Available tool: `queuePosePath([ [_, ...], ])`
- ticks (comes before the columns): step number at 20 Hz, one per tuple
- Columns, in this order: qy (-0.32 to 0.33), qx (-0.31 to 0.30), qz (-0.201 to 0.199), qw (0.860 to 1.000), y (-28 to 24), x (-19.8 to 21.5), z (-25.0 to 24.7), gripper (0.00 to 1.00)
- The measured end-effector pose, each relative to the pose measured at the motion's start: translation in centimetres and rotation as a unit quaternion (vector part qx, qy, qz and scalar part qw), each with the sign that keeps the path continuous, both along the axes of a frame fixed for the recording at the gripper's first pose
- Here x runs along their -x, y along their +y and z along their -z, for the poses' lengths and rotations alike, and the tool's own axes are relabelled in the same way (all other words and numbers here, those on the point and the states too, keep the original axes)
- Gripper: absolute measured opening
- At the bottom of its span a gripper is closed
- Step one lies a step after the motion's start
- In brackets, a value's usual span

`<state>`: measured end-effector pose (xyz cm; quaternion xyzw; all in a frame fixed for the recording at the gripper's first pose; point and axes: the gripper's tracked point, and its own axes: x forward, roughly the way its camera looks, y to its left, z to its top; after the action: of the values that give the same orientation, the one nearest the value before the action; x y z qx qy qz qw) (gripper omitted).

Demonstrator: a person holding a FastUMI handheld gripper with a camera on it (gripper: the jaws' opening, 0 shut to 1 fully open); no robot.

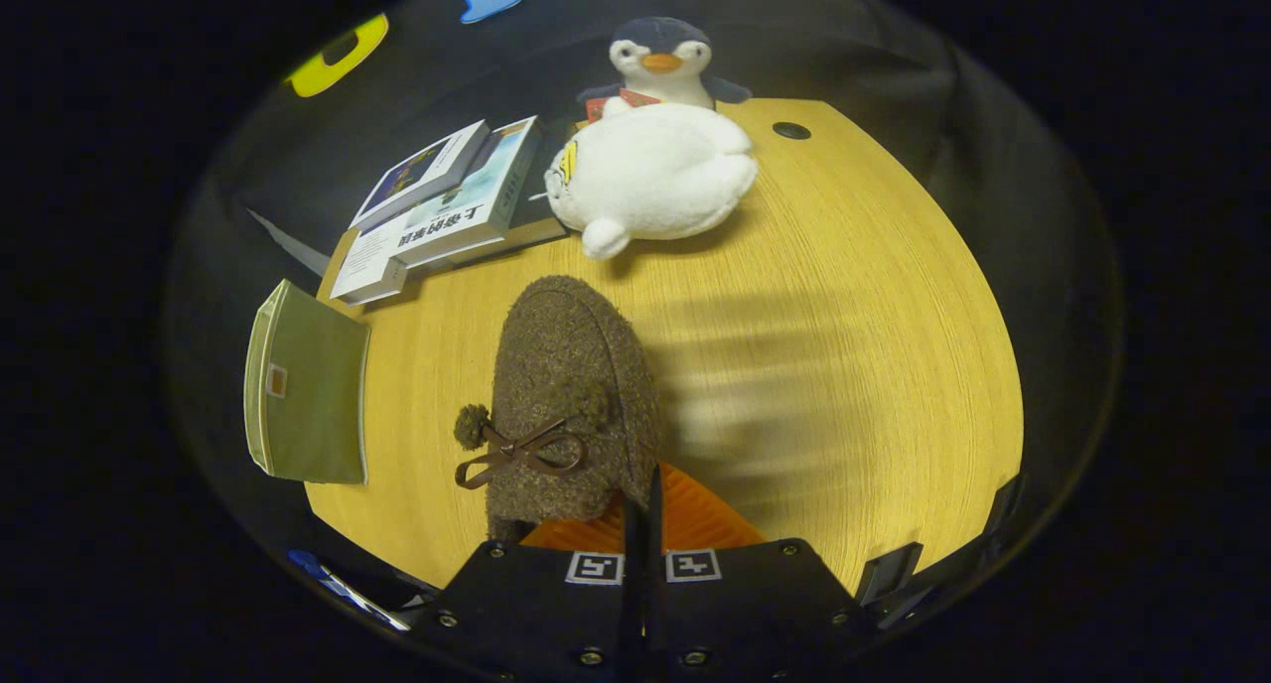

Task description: Open the storage box then place both shoes into the box .Put the left shoe in first, then the right shoe, with the right side of both shoes facing outward in a uniform manner.

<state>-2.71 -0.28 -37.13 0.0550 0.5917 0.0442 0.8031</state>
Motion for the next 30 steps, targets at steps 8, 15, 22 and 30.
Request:
queuePosePath([
  [8, 0.011, -0.021, -0.064, 0.998, 6.9, 0.6, -2.5, 0.01],
  [15, -0.01, -0.059, -0.108, 0.992, 13.7, -0.9, -5.8, 0.02],
  [22, -0.014, -0.059, -0.161, 0.985, 19.4, -2.1, -7.6, 0.01],
  [30, -0.023, -0.069, -0.209, 0.975, 26.9, -3.5, -9.1, 0.01],
])
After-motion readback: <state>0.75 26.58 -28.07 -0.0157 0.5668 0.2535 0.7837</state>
